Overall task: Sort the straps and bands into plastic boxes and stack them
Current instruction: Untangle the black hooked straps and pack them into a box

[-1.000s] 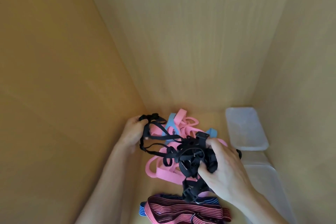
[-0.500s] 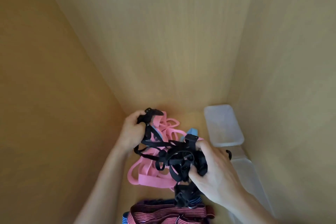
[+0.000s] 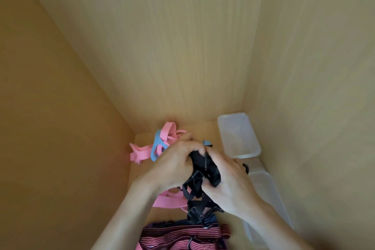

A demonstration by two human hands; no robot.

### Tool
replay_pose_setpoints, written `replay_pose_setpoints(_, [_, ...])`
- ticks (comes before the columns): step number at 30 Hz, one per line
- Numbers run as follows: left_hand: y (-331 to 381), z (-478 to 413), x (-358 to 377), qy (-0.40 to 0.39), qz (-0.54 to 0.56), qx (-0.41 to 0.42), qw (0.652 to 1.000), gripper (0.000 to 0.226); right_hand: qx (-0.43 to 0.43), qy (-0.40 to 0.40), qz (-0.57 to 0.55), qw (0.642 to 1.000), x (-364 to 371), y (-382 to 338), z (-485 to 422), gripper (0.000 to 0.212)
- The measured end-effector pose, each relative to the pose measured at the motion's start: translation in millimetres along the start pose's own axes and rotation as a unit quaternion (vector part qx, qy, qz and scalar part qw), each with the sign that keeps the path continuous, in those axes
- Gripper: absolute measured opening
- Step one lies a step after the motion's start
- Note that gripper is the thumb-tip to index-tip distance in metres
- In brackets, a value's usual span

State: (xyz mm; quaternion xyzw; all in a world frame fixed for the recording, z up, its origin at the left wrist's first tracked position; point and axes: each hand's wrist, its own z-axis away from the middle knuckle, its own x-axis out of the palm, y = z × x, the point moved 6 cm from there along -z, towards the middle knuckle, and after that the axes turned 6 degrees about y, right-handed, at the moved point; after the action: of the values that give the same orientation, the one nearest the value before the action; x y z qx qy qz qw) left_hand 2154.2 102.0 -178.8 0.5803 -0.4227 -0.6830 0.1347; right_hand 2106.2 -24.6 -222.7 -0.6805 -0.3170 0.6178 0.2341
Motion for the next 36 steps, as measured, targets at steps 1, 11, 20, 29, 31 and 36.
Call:
replay_pose_setpoints(1, [0, 0, 5, -0.006, 0.016, -0.005, 1.0, 0.058, 0.012, 0.0, -0.017, 1.0, -1, 3, 1, 0.061])
replay_pose_setpoints(11, [-16, 1, -4, -0.018, 0.177, -0.097, 0.979, 0.055, 0.055, 0.091, -0.077, 0.991, -32, 19, 13, 0.046])
replay_pose_setpoints(20, [-61, -2, 24, -0.027, 0.268, -0.176, 0.947, 0.046, 0.066, 0.131, -0.028, 0.989, -57, 35, 12, 0.045])
replay_pose_setpoints(29, [-111, -32, 77, -0.024, -0.065, -0.221, 0.973, 0.037, 0.017, -0.009, 0.167, 0.986, -8, 44, 12, 0.048])
replay_pose_setpoints(31, [-109, -40, 90, -0.057, -0.157, -0.2, 0.965, 0.042, 0.015, -0.03, 0.183, 0.982, 2, 46, 10, 0.051])
replay_pose_setpoints(36, [-102, -43, 100, -0.06, -0.173, -0.135, 0.974, 0.019, 0.017, -0.046, 0.186, 0.981, 12, 48, 7, 0.06])
